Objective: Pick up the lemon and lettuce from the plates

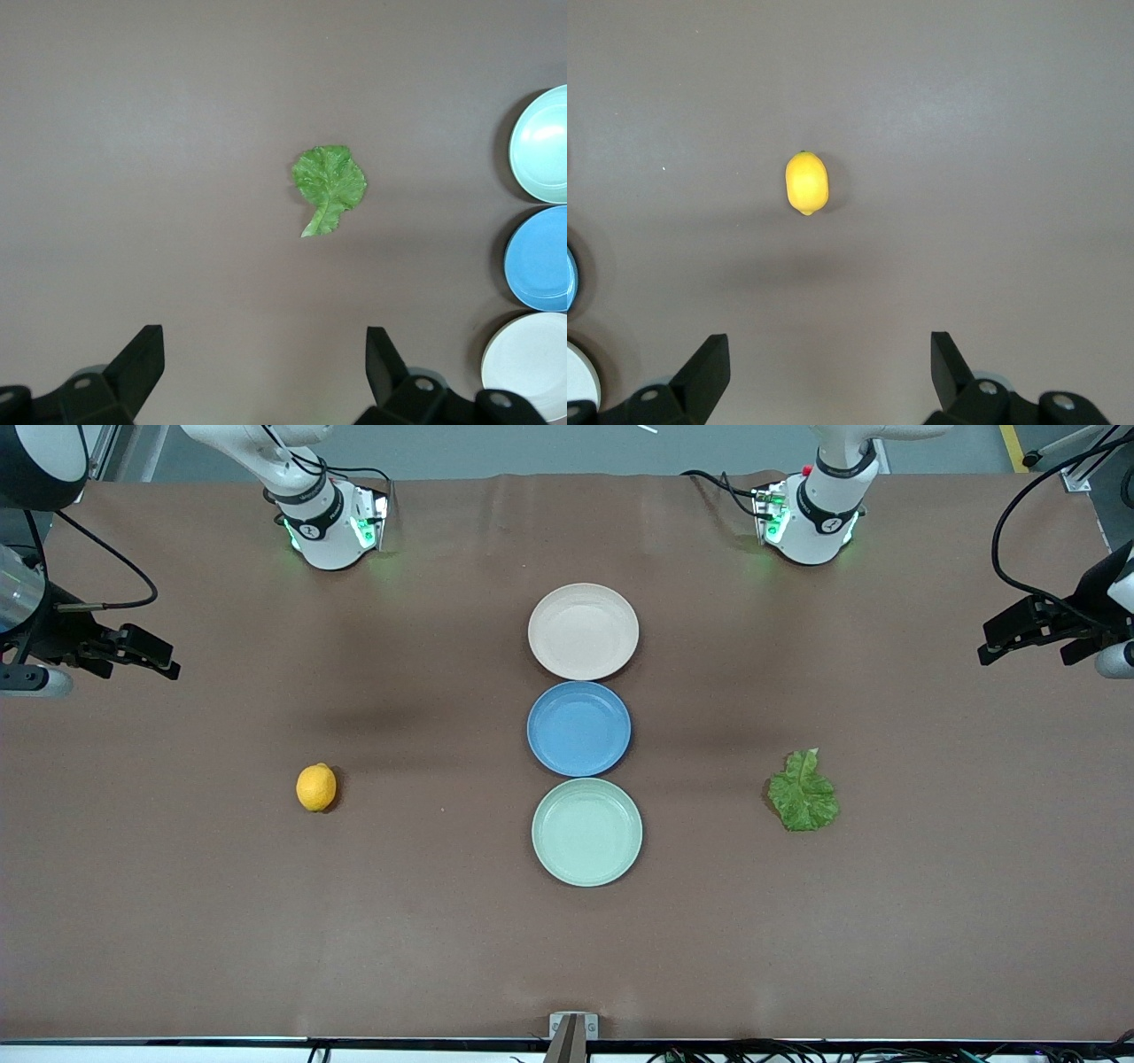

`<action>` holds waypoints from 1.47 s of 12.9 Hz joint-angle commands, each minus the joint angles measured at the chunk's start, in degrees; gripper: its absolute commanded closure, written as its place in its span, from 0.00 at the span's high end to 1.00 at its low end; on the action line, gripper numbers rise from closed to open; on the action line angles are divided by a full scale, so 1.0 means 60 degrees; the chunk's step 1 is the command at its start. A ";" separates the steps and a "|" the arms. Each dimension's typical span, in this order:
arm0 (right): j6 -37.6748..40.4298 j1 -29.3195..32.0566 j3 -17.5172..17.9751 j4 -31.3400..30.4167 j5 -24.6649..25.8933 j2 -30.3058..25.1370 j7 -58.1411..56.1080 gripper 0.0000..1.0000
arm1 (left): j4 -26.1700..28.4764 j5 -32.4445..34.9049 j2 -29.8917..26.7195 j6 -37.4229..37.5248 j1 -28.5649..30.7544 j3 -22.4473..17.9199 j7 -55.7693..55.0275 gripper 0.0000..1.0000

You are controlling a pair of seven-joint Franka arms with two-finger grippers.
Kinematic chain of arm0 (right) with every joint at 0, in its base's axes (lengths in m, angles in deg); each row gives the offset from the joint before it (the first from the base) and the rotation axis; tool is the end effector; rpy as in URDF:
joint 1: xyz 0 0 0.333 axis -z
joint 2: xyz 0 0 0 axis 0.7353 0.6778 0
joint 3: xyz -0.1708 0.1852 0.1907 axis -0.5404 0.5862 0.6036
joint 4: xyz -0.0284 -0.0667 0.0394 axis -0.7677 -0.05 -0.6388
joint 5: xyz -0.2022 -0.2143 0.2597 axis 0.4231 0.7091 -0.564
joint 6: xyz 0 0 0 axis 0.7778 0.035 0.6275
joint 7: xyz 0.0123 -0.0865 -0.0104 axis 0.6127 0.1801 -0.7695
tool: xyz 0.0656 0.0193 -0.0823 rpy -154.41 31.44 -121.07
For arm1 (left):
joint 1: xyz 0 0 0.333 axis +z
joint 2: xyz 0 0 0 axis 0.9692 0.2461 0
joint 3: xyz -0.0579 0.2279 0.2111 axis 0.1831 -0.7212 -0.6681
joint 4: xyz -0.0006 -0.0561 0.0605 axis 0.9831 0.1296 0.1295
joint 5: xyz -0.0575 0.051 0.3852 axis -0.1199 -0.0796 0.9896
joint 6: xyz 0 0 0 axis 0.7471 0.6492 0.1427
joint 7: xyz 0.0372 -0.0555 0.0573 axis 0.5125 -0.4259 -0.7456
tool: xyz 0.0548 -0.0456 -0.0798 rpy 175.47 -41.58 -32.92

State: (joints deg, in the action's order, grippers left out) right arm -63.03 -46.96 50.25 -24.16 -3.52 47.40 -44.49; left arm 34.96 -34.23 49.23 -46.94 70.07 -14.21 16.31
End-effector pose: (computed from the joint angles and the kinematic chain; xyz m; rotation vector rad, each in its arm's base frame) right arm 0.5278 -0.0283 0.5609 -3.0940 0.0883 0.0524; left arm 0.5557 -0.0172 0.6398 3.1246 -0.0111 -0.0111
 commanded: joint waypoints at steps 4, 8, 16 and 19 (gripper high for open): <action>-0.0142 0.0232 0.0177 -0.0300 0.0046 -0.0260 -0.0162 1.00 | -0.0264 0.0104 0.0057 0.0217 -0.0077 -0.0109 0.0176 1.00; -0.0215 0.0217 0.0177 -0.0300 0.0337 -0.0260 -0.0221 1.00 | -0.0543 0.0119 0.0072 0.0218 -0.0107 -0.0035 0.0147 1.00; -0.0259 0.0261 0.0177 -0.0300 0.0193 -0.0260 -0.0646 1.00 | -0.0543 0.0089 0.0072 0.0232 -0.0077 -0.0079 0.0161 1.00; -0.0230 0.0290 0.0133 -0.0314 -0.0217 -0.0260 -0.0645 1.00 | -0.0543 0.0089 0.0072 0.0232 -0.0077 -0.0079 0.0176 1.00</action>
